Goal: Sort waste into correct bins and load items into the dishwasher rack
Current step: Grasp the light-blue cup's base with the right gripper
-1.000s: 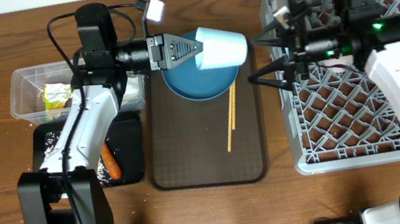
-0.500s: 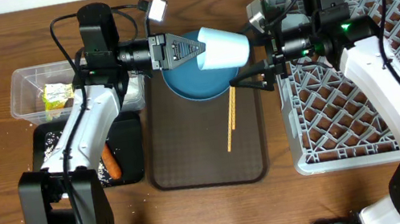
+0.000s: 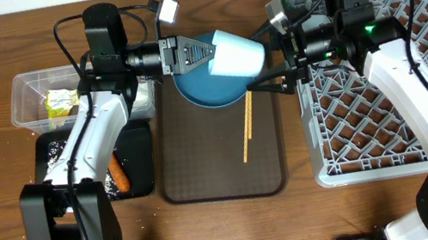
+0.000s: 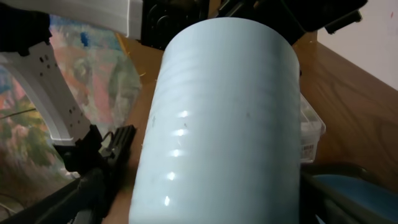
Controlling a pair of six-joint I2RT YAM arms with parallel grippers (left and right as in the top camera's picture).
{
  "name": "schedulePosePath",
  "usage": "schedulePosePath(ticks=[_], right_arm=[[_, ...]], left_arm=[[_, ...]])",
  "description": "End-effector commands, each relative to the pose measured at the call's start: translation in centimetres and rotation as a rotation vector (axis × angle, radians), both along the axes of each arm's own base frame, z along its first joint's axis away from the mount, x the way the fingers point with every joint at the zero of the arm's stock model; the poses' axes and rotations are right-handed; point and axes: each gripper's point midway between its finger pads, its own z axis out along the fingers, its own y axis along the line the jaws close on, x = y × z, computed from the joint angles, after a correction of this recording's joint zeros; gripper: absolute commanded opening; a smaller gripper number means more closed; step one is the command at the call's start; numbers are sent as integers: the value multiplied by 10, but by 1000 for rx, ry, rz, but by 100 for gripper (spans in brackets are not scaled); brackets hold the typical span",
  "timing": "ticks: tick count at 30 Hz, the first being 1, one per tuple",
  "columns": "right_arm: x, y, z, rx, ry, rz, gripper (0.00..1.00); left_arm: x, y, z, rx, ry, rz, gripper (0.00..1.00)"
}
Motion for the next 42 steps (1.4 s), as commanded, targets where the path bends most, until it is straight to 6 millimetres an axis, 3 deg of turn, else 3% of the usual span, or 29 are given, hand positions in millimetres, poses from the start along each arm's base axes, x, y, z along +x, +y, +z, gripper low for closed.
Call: schedulePosePath(ticks=[1,15,22,32,36,42], right_arm=[[-7,5,4,30,-17,40,81],[-4,23,-6,-39,-71,22,78],[-1,23,-5,-38,-92,17,61],[2,24,-2,-30,-119,14,25],[3,25,1,-25,-115,10,22],[7,25,5,-16,-111,0,29]], left_arm=[[-5,-1,6,-9,-14,-21,6],[-5,-1,6,-9,-16,-21,6],[-5,-1,6,-9,-16,-21,6],[-5,-1,6,-8,-12,-21,6],[-5,-1,6,-8,-11,-21,6],[-7,-1,1,-6,4,-23,6]])
